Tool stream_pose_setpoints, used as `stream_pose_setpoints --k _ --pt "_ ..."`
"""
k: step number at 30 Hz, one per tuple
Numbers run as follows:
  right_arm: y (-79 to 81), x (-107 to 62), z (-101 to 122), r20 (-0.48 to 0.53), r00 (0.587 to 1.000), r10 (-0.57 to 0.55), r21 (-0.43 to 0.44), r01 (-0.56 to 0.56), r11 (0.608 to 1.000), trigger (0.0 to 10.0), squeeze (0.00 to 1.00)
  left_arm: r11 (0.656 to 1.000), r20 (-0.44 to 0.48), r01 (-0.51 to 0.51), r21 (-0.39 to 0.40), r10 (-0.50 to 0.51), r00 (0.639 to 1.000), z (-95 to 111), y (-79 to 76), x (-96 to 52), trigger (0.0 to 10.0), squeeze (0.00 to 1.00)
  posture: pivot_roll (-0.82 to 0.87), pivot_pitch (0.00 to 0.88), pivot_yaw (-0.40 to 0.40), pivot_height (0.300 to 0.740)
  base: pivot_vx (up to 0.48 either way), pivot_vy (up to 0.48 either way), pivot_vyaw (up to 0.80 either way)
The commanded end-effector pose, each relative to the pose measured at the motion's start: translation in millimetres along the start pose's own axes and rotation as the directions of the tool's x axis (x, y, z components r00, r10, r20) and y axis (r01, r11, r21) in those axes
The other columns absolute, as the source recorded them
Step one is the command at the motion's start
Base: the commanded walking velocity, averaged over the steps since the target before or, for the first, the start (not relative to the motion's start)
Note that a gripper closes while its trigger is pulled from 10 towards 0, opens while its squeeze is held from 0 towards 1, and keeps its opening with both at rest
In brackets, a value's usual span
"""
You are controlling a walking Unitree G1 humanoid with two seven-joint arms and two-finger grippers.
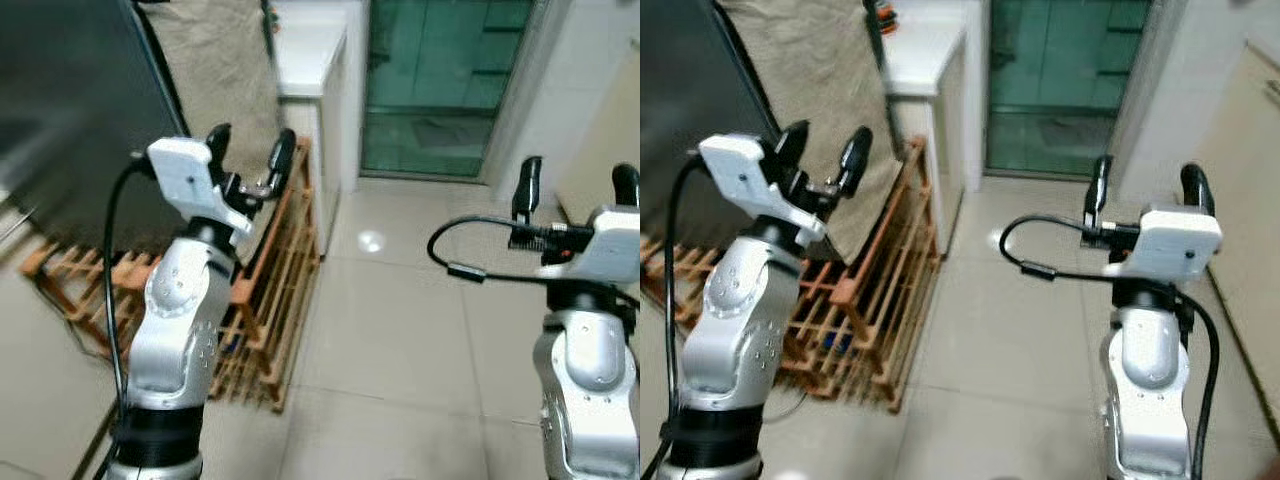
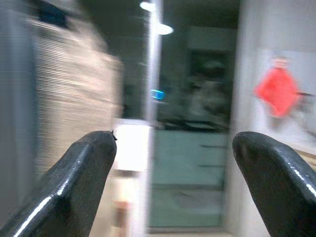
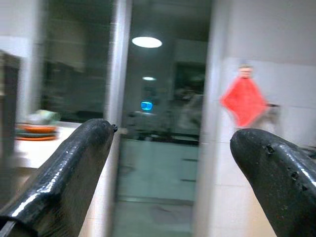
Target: Restocking fridge
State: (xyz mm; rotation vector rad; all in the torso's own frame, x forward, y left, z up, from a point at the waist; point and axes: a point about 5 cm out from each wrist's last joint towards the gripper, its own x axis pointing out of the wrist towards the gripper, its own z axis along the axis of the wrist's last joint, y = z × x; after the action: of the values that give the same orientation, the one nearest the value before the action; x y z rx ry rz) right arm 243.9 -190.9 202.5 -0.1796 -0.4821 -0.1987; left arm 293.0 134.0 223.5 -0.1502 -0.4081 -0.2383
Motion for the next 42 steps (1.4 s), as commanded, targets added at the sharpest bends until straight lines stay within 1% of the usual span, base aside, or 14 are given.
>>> stream_pose_setpoints --k 1,3,6,10,13,14,17,20,26,28,29,30,32,42 --pt "6.4 1.5 -1.1 -0.005 1.0 0.031 0.011 -0.031 0.999 10.0 0.0 0.995 -0.042 -0.099 0.026 0.1 0.994 -5.6 15.9 -0.9 10.0 0.0 -0.15 0.0 0.045 0.74 0.439 0.0 0.0" --pt "7.0 2.8 -2.6 -0.009 0.999 0.038 0.013 -0.038 0.999 10.0 0.0 0.99 -0.057 -0.143 0.019 0.144 0.988 -8.4 21.1 -0.2 10.0 0.0 -0.15 0.0 0.045 0.74 0.219 0.0 0.0" --pt "7.6 5.5 -5.5 -0.019 0.999 0.05 0.015 -0.049 0.999 10.0 0.0 0.985 -0.07 -0.171 0.022 0.173 0.983 -10.1 25.1 1.8 10.0 0.0 -0.15 0.0 0.044 0.74 0.0 0.0 0.0" --pt "8.1 7.4 -9.4 -0.035 0.998 0.056 0.022 -0.056 0.998 10.0 0.0 0.974 -0.103 -0.208 0.093 0.217 0.971 -14.2 32.0 6.4 10.0 0.0 -0.15 0.0 0.041 0.74 0.0 0.0 0.0" --pt "9.9 7.6 -11.9 -0.044 0.997 0.064 0.028 -0.063 0.998 10.0 0.0 0.951 -0.133 -0.259 0.17 0.282 0.95 -19.2 42.5 9.1 10.0 0.0 -0.15 0.0 0.041 0.74 0.0 0.0 0.0" --pt "11.4 6.5 -13.4 -0.05 0.996 0.07 0.033 -0.068 0.997 10.0 0.0 0.936 -0.155 -0.284 0.208 0.319 0.935 -23.4 49.7 12.1 10.0 0.0 -0.15 0.0 0.041 0.74 0.0 0.0 0.0" --pt "12.9 5.1 -14.3 -0.055 0.996 0.076 0.035 -0.074 0.997 10.0 0.0 0.933 -0.163 -0.292 0.212 0.329 0.93 -24.3 52.3 14.9 10.0 0.0 -0.15 0.0 0.047 0.74 0.0 0.0 0.0" --pt "13.2 2.1 -16.5 -0.066 0.995 0.071 0.036 -0.069 0.997 10.0 0.0 0.948 -0.148 -0.245 0.202 0.277 0.949 -20.3 45.3 24.0 10.0 0.0 -0.16 0.0 0.057 0.74 0.0 0.0 0.0" --pt "11.8 -1.9 -18.6 -0.082 0.995 0.06 0.037 -0.057 0.998 10.0 0.0 0.97 -0.162 -0.181 0.159 0.207 0.965 -22.3 33.4 28.7 10.0 0.0 -0.17 0.0 0.064 0.74 0.0 0.0 0.0" --pt "11.2 -3.2 -18.9 -0.087 0.995 0.057 0.036 -0.054 0.998 10.0 0.0 0.98 -0.188 -0.139 0.145 0.165 0.968 -25.4 28.0 29.2 10.0 0.0 -0.17 0.0 0.066 0.74 0.0 0.0 0.0" --pt "11.2 -3.2 -18.9 -0.087 0.995 0.057 0.036 -0.054 0.998 10.0 0.0 0.98 -0.188 -0.139 0.145 0.165 0.968 -25.4 28.0 29.2 10.0 0.0 -0.17 0.0 0.066 0.74 0.0 0.0 0.0" --pt "9.6 -5.6 -20.5 -0.099 0.994 0.052 0.035 -0.048 0.998 10.0 0.0 0.989 -0.259 -0.089 0.116 0.117 0.959 -35.0 21.1 27.2 10.0 0.0 -0.17 0.0 0.066 0.74 0.0 0.0 0.0" --pt "9.3 -7.2 -21.4 -0.107 0.993 0.05 0.034 -0.047 0.998 10.0 0.0 0.988 -0.289 -0.085 0.129 0.12 0.95 -40.0 20.5 25.8 10.0 0.0 -0.17 0.0 0.066 0.74 0.0 0.0 0.0" --pt "7.5 -9.0 -23.0 -0.118 0.992 0.044 0.026 -0.042 0.999 10.0 0.0 0.985 -0.287 -0.122 0.122 0.152 0.946 -43.3 18.8 28.4 10.0 0.0 -0.19 0.0 0.07 0.74 0.0 0.0 0.0"
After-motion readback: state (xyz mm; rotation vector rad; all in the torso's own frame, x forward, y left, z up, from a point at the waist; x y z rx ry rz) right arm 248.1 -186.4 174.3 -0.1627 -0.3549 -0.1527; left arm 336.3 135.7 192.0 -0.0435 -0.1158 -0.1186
